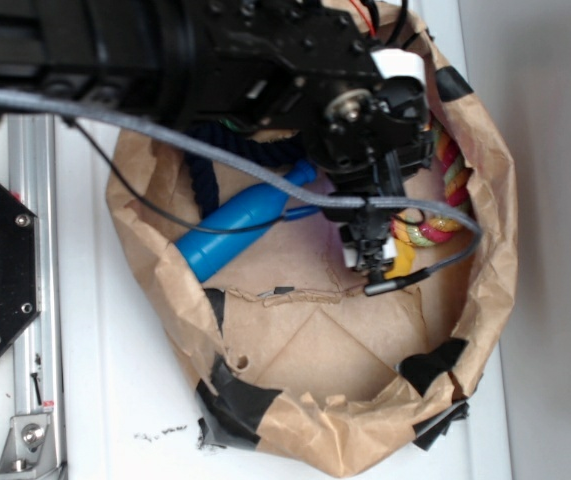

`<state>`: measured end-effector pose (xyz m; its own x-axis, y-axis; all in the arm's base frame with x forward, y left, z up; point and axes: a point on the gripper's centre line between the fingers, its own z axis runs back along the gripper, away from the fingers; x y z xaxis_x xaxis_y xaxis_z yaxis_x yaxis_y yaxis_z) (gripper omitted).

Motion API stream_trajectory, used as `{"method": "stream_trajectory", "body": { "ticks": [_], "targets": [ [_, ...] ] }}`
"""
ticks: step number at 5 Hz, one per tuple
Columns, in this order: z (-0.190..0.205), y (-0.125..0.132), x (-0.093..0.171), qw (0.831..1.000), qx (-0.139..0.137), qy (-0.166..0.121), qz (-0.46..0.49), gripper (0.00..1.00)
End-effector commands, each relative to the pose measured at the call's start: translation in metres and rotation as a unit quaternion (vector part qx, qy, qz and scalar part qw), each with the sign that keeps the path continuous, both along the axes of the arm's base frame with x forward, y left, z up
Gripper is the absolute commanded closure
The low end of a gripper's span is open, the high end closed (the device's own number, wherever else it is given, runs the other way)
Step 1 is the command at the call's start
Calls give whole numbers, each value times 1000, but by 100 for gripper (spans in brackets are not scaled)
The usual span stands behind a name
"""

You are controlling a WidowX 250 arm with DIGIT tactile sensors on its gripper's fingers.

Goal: Grab the yellow duck.

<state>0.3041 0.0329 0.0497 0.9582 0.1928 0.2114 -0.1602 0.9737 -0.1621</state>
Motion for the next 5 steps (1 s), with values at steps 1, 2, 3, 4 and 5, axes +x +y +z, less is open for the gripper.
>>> {"method": "stream_trajectory", "body": {
  "ticks": [1, 2, 3, 4, 5],
  "targets": [
    [-6, -19, 22, 1000, -3, -15, -17, 0],
    [-24, -35, 13, 999, -17, 7, -34, 0],
    [-27, -61, 3, 998, -28, 15, -62, 0],
    [-24, -77, -5, 996, -39, 13, -80, 0],
    [-15, -88, -9, 995, -47, 8, -91, 0]
  ]
}}
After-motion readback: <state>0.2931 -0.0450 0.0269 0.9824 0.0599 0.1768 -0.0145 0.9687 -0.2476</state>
